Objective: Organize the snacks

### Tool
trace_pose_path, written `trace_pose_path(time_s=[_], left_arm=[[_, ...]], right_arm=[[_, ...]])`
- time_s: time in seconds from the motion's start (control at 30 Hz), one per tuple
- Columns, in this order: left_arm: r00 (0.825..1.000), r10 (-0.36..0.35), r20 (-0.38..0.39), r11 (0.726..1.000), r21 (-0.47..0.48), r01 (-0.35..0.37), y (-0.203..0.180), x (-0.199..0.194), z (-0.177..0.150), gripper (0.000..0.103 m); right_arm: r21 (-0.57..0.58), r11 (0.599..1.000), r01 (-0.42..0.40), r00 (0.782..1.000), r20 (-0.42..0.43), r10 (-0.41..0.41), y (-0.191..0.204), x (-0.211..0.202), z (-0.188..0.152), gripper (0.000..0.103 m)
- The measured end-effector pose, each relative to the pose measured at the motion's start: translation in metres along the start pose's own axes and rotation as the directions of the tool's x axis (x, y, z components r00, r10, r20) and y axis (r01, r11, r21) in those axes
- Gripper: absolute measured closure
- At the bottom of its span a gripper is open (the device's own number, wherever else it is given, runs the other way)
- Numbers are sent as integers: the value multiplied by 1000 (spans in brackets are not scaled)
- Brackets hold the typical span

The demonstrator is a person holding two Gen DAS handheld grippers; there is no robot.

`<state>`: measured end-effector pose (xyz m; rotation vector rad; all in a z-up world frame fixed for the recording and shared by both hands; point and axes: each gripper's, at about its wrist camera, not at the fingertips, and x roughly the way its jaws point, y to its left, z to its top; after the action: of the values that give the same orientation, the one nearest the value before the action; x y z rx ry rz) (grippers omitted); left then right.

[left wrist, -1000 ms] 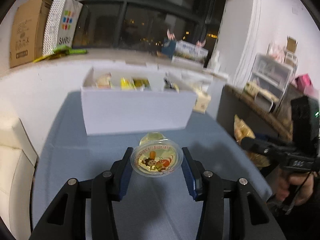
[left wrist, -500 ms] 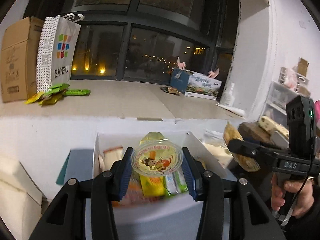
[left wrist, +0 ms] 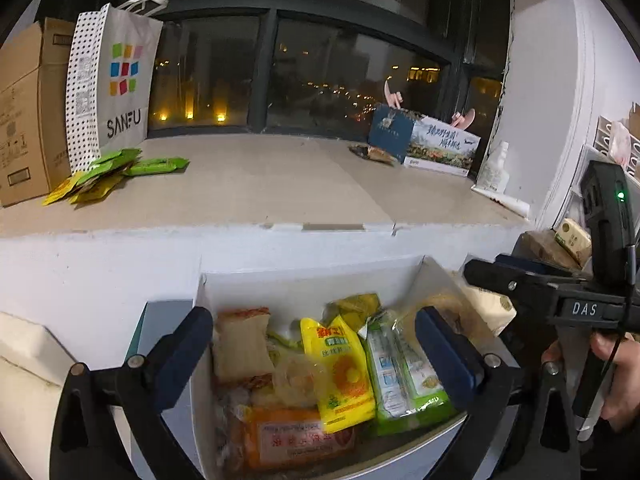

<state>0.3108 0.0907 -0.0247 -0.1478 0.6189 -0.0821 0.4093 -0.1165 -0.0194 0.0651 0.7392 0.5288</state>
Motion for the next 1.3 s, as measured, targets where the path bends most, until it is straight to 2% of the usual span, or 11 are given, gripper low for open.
trace_pose_path(time_s=[0.13, 0.27, 0.37, 0.43, 0.57, 0.7, 0.8, 0.97, 1.1, 1.17, 1.3], left_arm=[[1000, -1, 11, 1000, 12, 1, -2, -13, -9, 0], [995, 65, 69, 995, 68, -70, -14, -39, -17, 0], [987, 124, 98, 987, 90, -133, -25, -62, -23, 0], [984, 136, 114, 984, 97, -147, -32, -79, -32, 0], [981, 148, 129, 985, 71, -158, -42, -113, -58, 0], [993, 68, 98, 997, 27, -71, -45, -145, -87, 0], [990, 75, 123, 997, 17, -77, -52, -171, -108, 0], [990, 48, 132, 999, -15, -46, -61, -213, -141, 0], [993, -5, 117, 1000, -16, 7, -69, -230, -160, 0], [993, 8, 117, 1000, 3, -8, -77, -236, -165, 0], [992, -4, 127, 1000, 19, 1, -87, -244, -167, 0]], right_arm=[[-24, 998, 57, 997, 44, -56, -1, -9, -11, 0], [-47, 996, 73, 994, 89, -68, 4, -28, -17, 0], [-117, 985, 126, 987, 110, -113, 20, -46, -23, 0], [-161, 973, 166, 978, 155, -142, 33, -62, -32, 0], [-192, 935, 299, 941, 221, -256, 59, -96, -59, 0], [-239, 951, 196, 962, 237, -138, 75, -126, -89, 0], [-241, 959, 146, 968, 235, -88, 86, -151, -113, 0], [-238, 963, 130, 965, 252, -68, 101, -191, -148, 0], [-192, 979, 66, 969, 245, -18, 102, -215, -176, 0], [-167, 985, 40, 974, 226, -1, 99, -220, -189, 0], [-169, 984, 64, 979, 201, -29, 98, -225, -203, 0]])
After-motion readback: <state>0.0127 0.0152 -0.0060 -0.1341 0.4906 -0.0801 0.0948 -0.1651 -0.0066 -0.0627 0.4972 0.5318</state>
